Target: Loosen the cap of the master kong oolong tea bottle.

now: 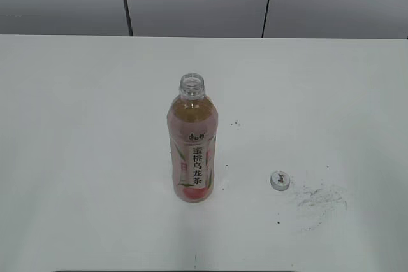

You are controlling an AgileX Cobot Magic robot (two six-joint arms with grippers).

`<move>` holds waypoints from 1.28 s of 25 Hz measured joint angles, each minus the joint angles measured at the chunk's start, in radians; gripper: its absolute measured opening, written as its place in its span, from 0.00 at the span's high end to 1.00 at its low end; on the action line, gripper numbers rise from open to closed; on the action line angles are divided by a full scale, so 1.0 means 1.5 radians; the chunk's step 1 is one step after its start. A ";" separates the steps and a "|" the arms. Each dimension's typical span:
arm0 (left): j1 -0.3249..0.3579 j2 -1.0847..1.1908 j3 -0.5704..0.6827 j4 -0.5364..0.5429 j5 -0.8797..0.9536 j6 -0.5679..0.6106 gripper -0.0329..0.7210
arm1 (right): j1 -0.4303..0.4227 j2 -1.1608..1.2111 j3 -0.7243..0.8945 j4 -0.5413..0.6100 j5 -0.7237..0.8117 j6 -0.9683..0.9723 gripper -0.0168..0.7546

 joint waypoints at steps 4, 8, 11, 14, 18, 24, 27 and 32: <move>0.000 0.000 0.018 -0.005 -0.070 0.001 0.25 | 0.000 -0.084 0.075 -0.004 -0.033 0.000 0.35; 0.000 0.000 0.032 -0.006 -0.104 0.008 0.26 | 0.000 -0.119 0.087 -0.004 -0.042 0.000 0.35; 0.000 0.000 0.032 -0.006 -0.107 0.010 0.28 | 0.000 -0.119 0.087 -0.004 -0.045 0.000 0.35; 0.000 0.000 0.032 -0.006 -0.108 0.011 0.29 | 0.000 -0.119 0.087 -0.004 -0.047 0.000 0.35; 0.000 0.000 0.032 -0.006 -0.109 0.012 0.31 | 0.000 -0.119 0.087 -0.004 -0.047 0.000 0.35; 0.000 0.000 0.032 -0.006 -0.109 0.012 0.31 | 0.000 -0.119 0.087 -0.004 -0.047 0.000 0.35; 0.016 0.000 0.032 -0.006 -0.110 0.012 0.32 | -0.032 -0.119 0.087 -0.004 -0.047 0.000 0.35; 0.151 0.000 0.032 -0.008 -0.111 0.012 0.32 | -0.215 -0.155 0.087 -0.004 -0.048 0.000 0.35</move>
